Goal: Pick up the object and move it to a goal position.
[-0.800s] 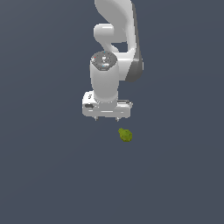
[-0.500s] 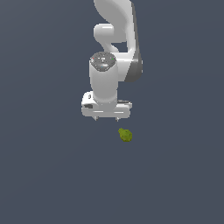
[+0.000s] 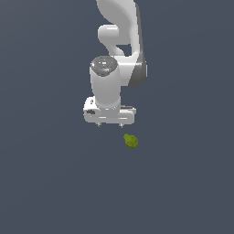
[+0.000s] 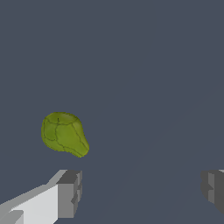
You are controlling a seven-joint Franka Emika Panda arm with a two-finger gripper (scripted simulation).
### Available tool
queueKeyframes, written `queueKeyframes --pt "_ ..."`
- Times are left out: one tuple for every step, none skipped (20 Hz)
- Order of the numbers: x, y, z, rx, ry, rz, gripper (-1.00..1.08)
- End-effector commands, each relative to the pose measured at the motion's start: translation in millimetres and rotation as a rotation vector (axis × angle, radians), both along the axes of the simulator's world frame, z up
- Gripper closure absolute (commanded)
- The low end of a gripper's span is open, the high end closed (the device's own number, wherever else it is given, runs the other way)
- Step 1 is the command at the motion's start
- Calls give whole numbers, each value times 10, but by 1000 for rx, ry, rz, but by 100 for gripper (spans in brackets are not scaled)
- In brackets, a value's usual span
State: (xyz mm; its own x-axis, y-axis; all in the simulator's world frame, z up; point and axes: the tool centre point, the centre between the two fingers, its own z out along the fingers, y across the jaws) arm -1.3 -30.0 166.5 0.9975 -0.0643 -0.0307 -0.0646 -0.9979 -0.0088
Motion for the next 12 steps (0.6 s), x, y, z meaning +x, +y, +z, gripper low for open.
queueKeyframes --pt "7 55 -39 -1 -1 12 -92" --pt "13 90 -67 -2 -2 20 -92" --pt "20 134 -100 -3 -3 30 -92" --pt "27 186 -138 -4 -4 42 -92" --pt "34 245 -182 -5 -6 56 -92" --pt "41 312 -231 -7 -8 71 -92" --pt "48 387 -286 -8 -10 88 -92" --pt "53 471 -347 -9 -13 106 -92" --pt "57 561 -411 -9 -16 126 -92" --pt "58 646 -472 -10 -18 145 -92" --pt "58 723 -526 -10 -21 162 -92" --pt "57 793 -574 -10 -23 177 -92"
